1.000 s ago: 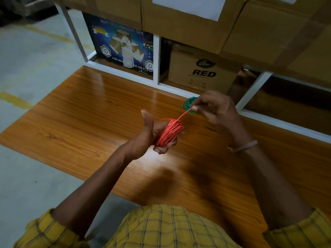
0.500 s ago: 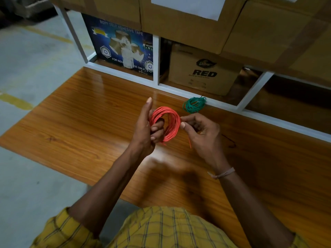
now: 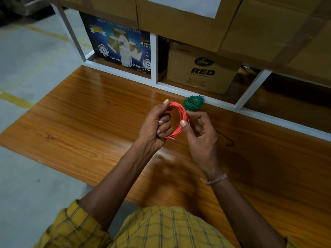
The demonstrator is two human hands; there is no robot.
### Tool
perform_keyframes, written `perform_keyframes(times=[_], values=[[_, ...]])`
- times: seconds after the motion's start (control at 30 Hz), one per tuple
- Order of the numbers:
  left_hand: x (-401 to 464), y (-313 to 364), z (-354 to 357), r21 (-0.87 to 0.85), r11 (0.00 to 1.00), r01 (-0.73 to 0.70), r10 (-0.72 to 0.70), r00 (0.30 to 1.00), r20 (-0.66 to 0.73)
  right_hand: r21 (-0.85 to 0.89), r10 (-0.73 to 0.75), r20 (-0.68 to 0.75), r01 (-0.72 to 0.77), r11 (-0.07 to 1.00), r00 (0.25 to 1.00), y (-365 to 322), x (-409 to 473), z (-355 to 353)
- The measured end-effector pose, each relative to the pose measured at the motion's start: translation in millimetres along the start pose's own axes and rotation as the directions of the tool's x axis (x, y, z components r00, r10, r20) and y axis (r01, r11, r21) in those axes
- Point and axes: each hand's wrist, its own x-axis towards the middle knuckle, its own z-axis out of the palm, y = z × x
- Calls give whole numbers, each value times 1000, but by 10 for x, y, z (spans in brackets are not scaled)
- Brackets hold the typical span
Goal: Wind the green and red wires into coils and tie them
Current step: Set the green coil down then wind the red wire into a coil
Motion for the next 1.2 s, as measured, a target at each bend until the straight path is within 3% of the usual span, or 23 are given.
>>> perform_keyframes(times=[0.3, 0.57, 0.87, 1.07, 1.2], values=[[30, -177, 89, 42, 999, 23, -27, 997, 79, -32, -55, 42, 56, 998, 998, 144, -15, -315], [74, -325, 249, 73, 997, 2, -11, 993, 118, 45, 22, 137, -28, 999, 990, 103, -19, -597], [67, -573, 387, 331, 937, -113, 135, 990, -45, 16, 40, 29, -40, 999, 999, 195, -7, -670], [113, -638, 354, 135, 991, 27, -13, 995, -100, 160, 166, 22, -167, 973, 986, 330, -15, -702], [163, -695, 376, 165, 981, 101, -78, 987, -140, 208, 195, 15, -194, 959, 981, 399, -40, -725]])
